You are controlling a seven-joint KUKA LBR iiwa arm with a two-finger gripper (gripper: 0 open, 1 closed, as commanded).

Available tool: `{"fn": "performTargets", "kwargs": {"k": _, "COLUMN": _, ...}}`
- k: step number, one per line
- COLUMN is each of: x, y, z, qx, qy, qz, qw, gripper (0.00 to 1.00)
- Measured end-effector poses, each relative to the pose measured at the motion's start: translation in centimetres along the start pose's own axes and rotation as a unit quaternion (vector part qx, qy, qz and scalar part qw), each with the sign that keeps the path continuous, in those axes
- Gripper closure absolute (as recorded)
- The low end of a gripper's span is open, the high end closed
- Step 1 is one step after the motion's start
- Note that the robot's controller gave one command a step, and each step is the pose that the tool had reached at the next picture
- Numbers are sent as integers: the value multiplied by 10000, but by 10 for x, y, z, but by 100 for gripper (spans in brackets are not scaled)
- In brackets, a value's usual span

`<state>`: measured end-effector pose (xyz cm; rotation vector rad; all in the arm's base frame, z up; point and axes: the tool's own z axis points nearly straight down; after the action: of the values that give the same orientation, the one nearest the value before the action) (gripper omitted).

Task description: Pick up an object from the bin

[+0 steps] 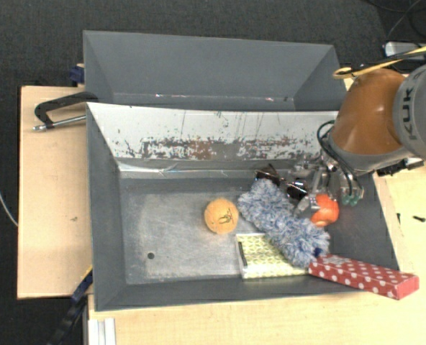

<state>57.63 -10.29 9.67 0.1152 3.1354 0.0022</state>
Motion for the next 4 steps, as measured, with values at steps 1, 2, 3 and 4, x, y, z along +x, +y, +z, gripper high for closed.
{"fn": "performTargets", "kwargs": {"k": 1, "x": -12, "y": 21, "z": 15, "qx": 14, "qy": -21, "qz": 74, "qw": 10000, "gripper": 0}}
{"fn": "performTargets", "kwargs": {"k": 2, "x": -15, "y": 49, "z": 22, "qx": 39, "qy": -5, "qz": 107, "qw": 9999, "gripper": 0}}
{"fn": "performTargets", "kwargs": {"k": 3, "x": 0, "y": 144, "z": 18, "qx": -13, "qy": -10, "qz": 753, "qw": 9972, "gripper": 100}}
{"fn": "performTargets", "kwargs": {"k": 4, "x": 0, "y": 144, "z": 18, "qx": -13, "qy": -10, "qz": 755, "qw": 9971, "gripper": 100}}
